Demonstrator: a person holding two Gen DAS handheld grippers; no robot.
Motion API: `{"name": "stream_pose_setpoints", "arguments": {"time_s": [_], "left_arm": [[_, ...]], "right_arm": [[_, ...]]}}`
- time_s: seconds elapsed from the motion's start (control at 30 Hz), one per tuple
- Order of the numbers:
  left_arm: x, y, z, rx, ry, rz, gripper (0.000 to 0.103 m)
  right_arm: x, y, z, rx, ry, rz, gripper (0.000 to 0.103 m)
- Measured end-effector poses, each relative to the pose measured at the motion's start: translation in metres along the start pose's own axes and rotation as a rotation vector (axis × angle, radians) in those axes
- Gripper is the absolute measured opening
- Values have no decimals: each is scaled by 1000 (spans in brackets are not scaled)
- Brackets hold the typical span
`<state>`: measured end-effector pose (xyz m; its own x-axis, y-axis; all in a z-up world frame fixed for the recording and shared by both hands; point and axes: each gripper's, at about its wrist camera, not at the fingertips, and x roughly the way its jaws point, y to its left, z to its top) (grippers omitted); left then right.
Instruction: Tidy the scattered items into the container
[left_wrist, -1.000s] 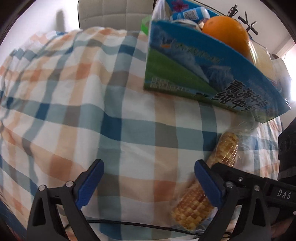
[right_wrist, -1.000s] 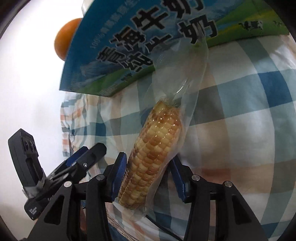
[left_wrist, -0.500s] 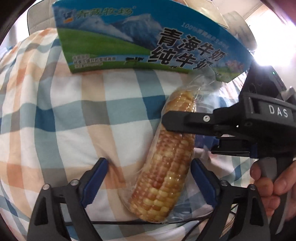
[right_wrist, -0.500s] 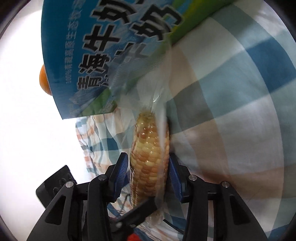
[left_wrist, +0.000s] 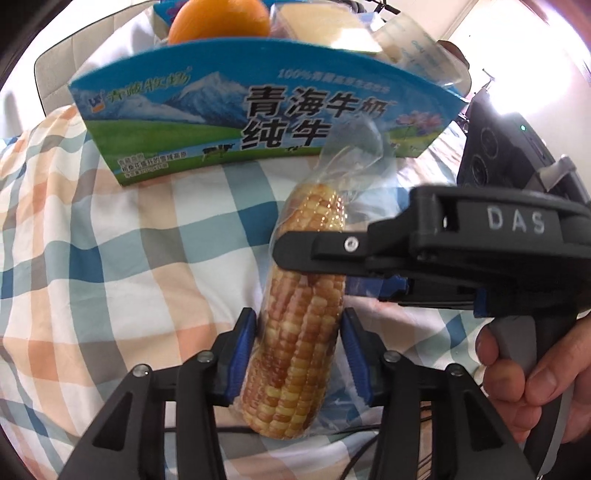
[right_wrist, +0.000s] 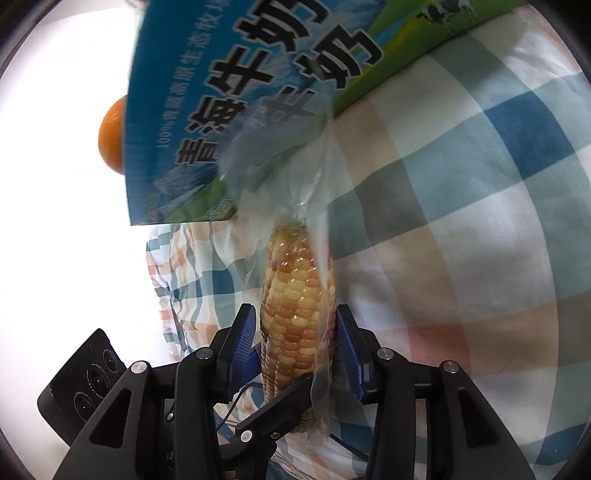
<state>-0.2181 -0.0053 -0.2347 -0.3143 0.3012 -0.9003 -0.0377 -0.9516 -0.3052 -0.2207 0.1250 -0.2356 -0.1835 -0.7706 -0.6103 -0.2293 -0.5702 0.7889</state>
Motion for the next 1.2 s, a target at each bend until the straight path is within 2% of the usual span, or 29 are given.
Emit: {"name": "stream_pose_setpoints", "arguments": {"time_s": [0.23, 0.47, 0.67, 0.83, 0.93, 1.03, 1.13, 1.2], "left_arm": [[-21, -19, 8, 26, -38, 3, 46], [-59, -41, 33, 61, -109, 12, 46], [-92, -50, 79, 99, -178, 18, 46], [-109, -40, 152, 114, -218, 11, 47], [-126, -28, 174, 102, -232, 20, 47], [-130, -1, 191, 46, -237, 35, 47], [-133, 32, 200, -31, -222, 46, 47], [-126, 55, 199, -80, -200, 54, 47]], "right_arm": [[-30, 19, -3, -59, -60, 28, 46], [-72, 36, 1, -83, -119, 78, 46], [-111, 67, 25, -129, -175, 119, 46], [-135, 92, 64, -146, -207, 133, 46], [-139, 110, 90, -166, -206, 123, 46], [-108, 144, 121, -185, -176, 118, 46], [-47, 191, 147, -212, -115, 96, 46], [-14, 205, 159, -205, -57, 83, 46]]}}
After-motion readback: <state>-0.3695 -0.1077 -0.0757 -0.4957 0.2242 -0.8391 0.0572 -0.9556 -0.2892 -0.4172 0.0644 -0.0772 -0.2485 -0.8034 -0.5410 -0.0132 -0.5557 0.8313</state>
